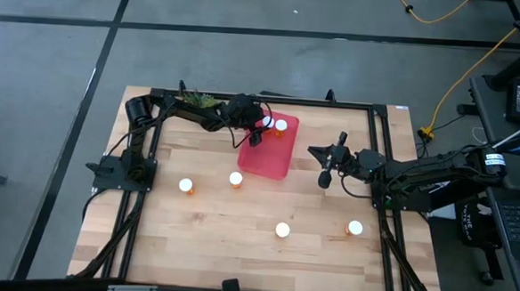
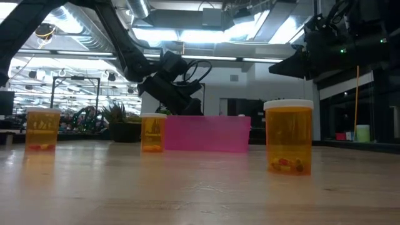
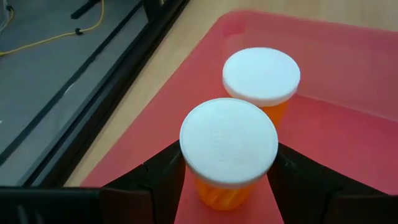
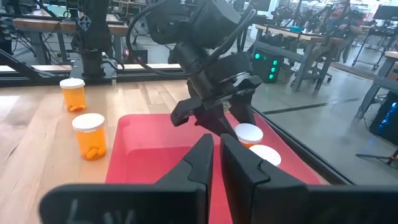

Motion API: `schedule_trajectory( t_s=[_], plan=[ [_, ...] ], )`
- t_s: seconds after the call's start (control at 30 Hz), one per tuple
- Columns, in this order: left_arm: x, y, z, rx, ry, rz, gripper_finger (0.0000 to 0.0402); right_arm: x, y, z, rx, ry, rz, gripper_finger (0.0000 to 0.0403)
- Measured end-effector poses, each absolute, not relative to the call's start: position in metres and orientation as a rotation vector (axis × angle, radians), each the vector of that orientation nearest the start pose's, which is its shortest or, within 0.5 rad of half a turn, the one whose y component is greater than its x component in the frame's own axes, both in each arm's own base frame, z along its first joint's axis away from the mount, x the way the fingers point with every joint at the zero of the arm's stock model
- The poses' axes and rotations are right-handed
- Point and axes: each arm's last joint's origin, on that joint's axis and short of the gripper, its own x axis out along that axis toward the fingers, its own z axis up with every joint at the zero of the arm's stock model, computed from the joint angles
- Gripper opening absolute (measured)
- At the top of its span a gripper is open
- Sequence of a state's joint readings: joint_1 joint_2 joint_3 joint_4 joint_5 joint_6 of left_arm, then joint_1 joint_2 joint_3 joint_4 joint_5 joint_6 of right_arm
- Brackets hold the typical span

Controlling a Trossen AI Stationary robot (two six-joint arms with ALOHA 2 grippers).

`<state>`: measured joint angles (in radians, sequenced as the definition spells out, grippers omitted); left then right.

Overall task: Pick and place pill bottles into a basket
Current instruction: Put the orange pill bottle into the red bin

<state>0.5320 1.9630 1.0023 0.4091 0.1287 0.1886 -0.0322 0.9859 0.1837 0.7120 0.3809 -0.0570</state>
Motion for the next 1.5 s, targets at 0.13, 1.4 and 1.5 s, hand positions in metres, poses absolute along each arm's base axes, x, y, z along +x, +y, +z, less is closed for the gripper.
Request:
schedule_trajectory(
  t_s=[0.13, 1.4, 1.5],
  plan=[
    [0.340, 0.196, 0.130, -0.015, 0.561, 0.345, 0.0205, 0.182, -0.017, 0.181, -0.072, 0.102, -0.410, 0.0035],
    [0.335, 0.184, 0.167, 0.032, 0.548, 0.339, 0.0222, 0.181, -0.017, 0.179, -0.048, 0.111, -0.411, 0.0035],
    [0.335, 0.183, 0.167, 0.044, 0.555, 0.370, 0.0222, 0.181, -0.017, 0.179, -0.048, 0.111, -0.411, 0.0035]
  ],
)
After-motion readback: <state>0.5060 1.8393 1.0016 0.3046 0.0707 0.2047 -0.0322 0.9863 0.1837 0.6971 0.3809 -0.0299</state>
